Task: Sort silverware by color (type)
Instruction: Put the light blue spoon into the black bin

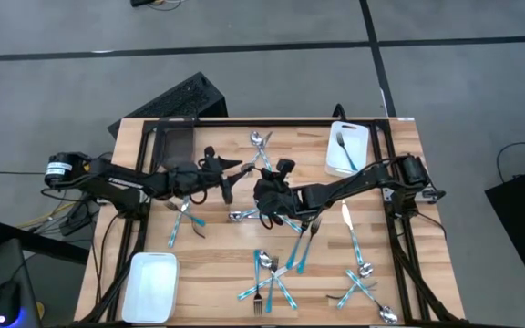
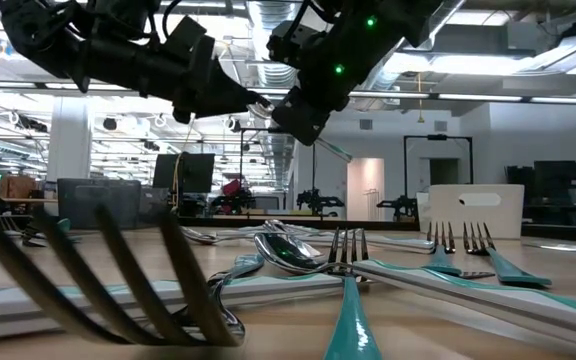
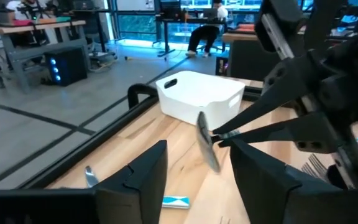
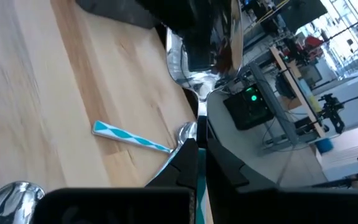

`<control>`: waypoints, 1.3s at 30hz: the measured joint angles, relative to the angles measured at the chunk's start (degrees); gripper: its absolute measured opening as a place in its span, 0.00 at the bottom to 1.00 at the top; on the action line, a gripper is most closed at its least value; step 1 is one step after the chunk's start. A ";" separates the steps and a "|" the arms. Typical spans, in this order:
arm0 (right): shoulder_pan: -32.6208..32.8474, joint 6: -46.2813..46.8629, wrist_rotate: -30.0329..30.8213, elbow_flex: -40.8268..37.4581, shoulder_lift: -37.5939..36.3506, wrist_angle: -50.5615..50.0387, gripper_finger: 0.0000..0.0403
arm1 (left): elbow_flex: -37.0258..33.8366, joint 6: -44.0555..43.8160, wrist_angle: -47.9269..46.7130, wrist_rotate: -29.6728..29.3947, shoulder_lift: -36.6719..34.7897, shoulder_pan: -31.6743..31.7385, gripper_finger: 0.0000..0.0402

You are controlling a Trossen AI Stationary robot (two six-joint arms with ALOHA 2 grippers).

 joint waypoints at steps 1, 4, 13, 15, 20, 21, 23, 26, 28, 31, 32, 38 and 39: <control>0.12 -0.44 0.00 0.00 0.00 0.07 0.09 | 0.00 0.16 0.03 0.01 0.00 0.35 0.36; 0.15 -0.48 0.01 0.00 0.00 0.14 0.09 | 0.00 0.70 -0.07 0.51 0.00 0.94 0.25; -0.27 7.13 -1.89 0.00 -0.02 -0.25 0.21 | 0.00 6.32 -2.95 0.90 -1.32 1.25 0.01; -0.19 12.81 -3.50 0.00 -0.06 -1.54 0.25 | 0.77 6.84 -9.34 -1.03 -3.97 1.17 0.00; 0.67 23.68 -4.18 -0.02 -0.31 -7.28 0.35 | 10.79 8.23 -43.72 -11.64 -13.45 1.24 0.00; 0.94 25.54 -4.25 -0.02 -0.31 -8.66 0.36 | 14.01 8.20 -51.76 -13.84 -14.72 1.24 0.00; 1.39 28.02 -4.32 -0.02 -0.31 -10.77 0.38 | 20.94 8.18 -65.81 -17.46 -16.45 1.55 0.00; 1.84 29.54 -4.29 -0.03 -0.31 -12.24 0.40 | 32.30 7.92 -83.09 -19.87 -16.87 3.09 0.00; 2.05 29.62 -4.29 -0.04 -0.31 -12.48 0.40 | 38.59 7.27 -93.10 -19.33 -16.12 5.33 0.00; 2.44 29.66 -4.38 -0.04 -0.31 -12.34 0.39 | 45.32 5.98 -103.32 -19.02 -14.16 9.79 0.00; 2.48 29.66 -4.77 -0.04 -0.31 -12.36 0.39 | 46.65 5.85 -106.13 -18.86 -13.58 11.45 0.00; 2.84 29.77 -7.23 -0.04 -0.31 -12.43 0.38 | 48.19 8.91 -112.40 -11.76 -10.74 22.20 0.00; 2.84 29.79 -7.30 -0.04 -0.31 -12.55 0.38 | 48.19 9.64 -113.11 -9.90 -10.14 23.99 0.00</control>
